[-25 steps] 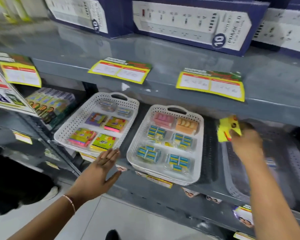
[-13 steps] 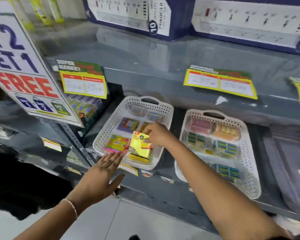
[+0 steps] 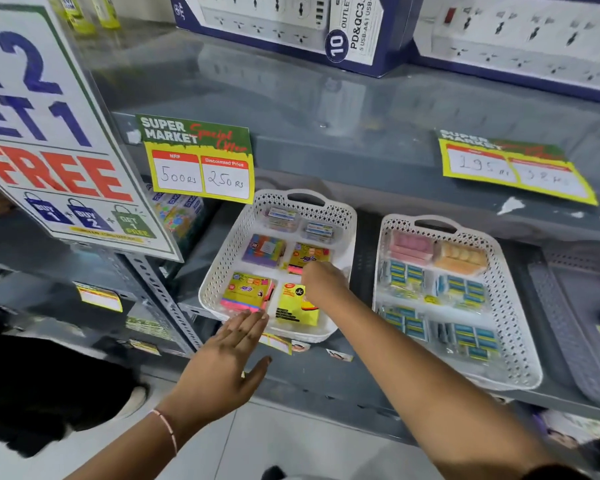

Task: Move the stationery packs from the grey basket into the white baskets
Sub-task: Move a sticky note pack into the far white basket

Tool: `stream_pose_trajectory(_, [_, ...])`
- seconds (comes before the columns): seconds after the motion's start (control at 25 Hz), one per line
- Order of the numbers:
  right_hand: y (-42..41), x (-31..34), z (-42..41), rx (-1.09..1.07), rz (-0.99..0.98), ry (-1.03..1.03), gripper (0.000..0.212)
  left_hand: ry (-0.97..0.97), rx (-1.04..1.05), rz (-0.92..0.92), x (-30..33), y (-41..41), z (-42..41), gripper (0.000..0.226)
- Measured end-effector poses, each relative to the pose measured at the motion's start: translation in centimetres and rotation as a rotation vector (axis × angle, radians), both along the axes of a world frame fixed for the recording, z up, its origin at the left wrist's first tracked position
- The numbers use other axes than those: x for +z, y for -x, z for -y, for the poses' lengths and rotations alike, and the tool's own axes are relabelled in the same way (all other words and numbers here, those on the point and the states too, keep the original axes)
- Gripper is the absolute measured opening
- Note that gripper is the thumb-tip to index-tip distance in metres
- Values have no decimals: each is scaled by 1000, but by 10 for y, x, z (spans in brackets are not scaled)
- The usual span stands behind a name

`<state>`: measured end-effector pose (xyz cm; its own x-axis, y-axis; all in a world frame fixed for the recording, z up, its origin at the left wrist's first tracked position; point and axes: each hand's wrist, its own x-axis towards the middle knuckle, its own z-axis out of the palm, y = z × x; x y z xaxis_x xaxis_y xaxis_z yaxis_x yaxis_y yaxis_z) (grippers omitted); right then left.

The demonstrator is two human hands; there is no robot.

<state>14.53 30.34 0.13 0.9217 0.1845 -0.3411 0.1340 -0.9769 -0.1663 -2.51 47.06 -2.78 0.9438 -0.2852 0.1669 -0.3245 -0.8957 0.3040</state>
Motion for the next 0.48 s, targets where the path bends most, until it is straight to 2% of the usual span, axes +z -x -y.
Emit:
stream_pose_trajectory(0.28, [10,9,6,60,5,-1,32,-25,102,2,8,-2,12,69])
stream_pose_trajectory(0.4, [23,20,31,137,121,-180,41,-48,110,18,19,-10,35,71])
stream_pose_trajectory(0.48, [31,27,68,97,248,-360,42,-34,34,58,23,-16,68,67])
